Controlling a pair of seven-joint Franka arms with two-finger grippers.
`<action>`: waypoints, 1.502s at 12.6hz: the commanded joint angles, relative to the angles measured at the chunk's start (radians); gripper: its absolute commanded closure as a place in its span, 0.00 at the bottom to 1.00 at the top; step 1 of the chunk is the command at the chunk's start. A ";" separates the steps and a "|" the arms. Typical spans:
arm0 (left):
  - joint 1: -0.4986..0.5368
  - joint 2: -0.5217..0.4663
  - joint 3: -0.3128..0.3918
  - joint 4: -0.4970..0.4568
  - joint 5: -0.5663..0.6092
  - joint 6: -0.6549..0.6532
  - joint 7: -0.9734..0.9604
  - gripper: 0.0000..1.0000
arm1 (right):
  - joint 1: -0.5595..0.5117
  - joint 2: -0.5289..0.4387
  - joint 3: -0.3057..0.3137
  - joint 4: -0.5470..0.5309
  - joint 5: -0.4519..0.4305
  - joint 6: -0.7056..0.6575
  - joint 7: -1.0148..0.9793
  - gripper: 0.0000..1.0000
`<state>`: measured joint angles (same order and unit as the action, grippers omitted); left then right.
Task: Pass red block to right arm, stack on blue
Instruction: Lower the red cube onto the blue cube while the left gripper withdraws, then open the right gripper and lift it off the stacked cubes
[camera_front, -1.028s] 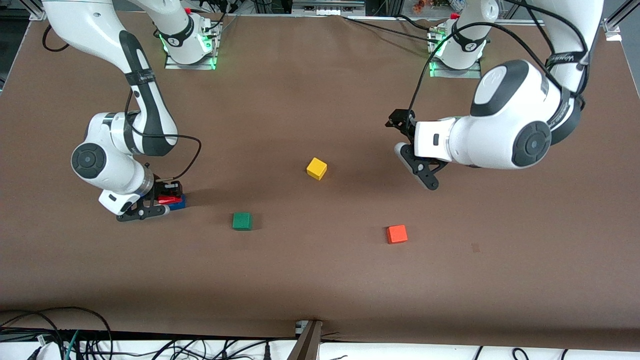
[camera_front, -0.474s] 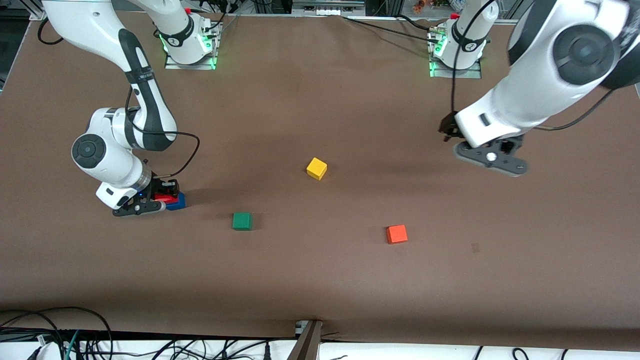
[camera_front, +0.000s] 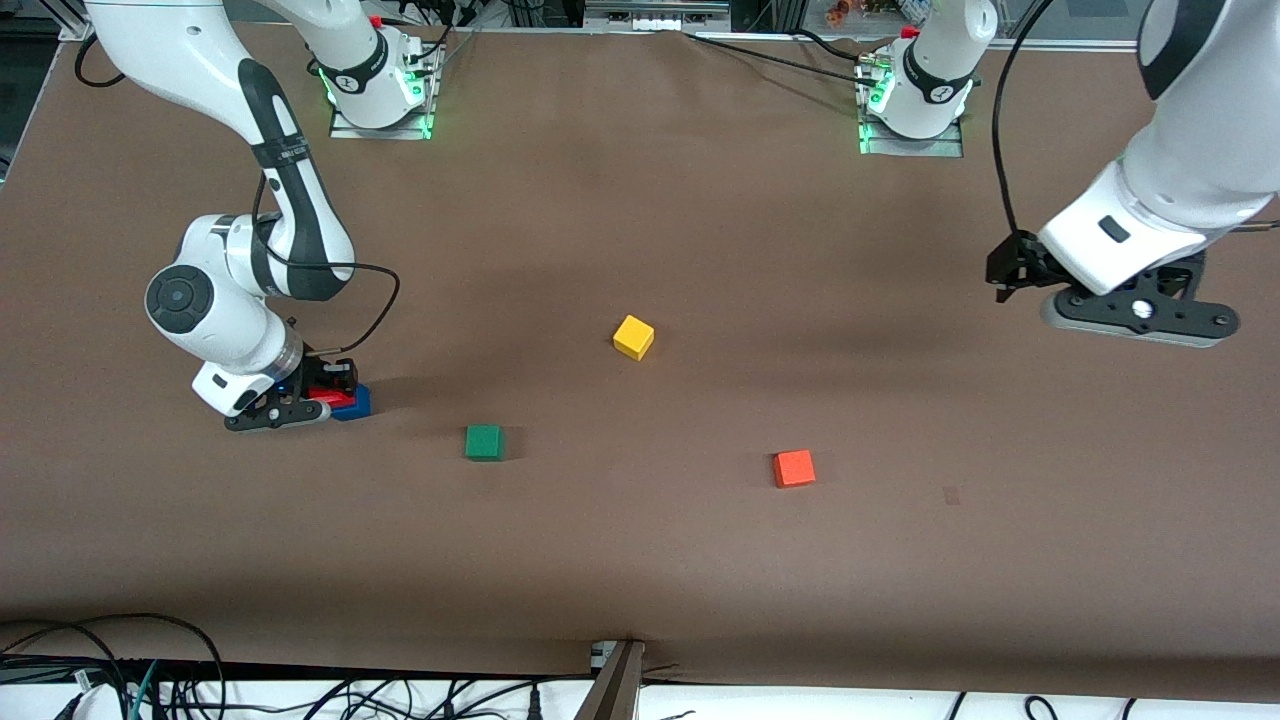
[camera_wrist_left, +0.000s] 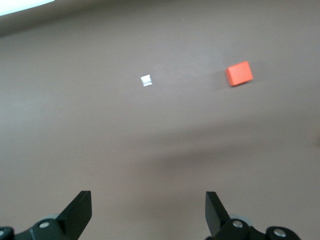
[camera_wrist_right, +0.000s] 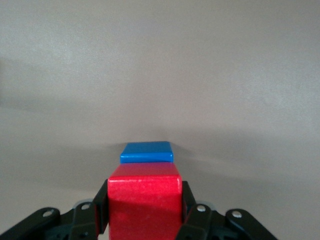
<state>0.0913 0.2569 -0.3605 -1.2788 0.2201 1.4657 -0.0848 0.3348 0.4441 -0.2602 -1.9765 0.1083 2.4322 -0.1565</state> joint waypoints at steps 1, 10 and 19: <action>0.010 0.010 0.002 0.035 0.024 -0.051 -0.012 0.00 | 0.010 -0.042 -0.008 -0.045 -0.019 0.022 0.008 0.83; -0.102 -0.289 0.299 -0.319 -0.143 0.076 -0.016 0.00 | 0.013 -0.041 -0.007 -0.059 -0.019 0.045 0.009 0.77; -0.117 -0.294 0.273 -0.317 -0.197 0.073 -0.044 0.00 | 0.012 -0.044 -0.016 -0.019 -0.019 0.016 -0.012 0.00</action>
<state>-0.0268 -0.0279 -0.0823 -1.5819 0.0407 1.5249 -0.1177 0.3396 0.4354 -0.2619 -1.9919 0.1073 2.4669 -0.1604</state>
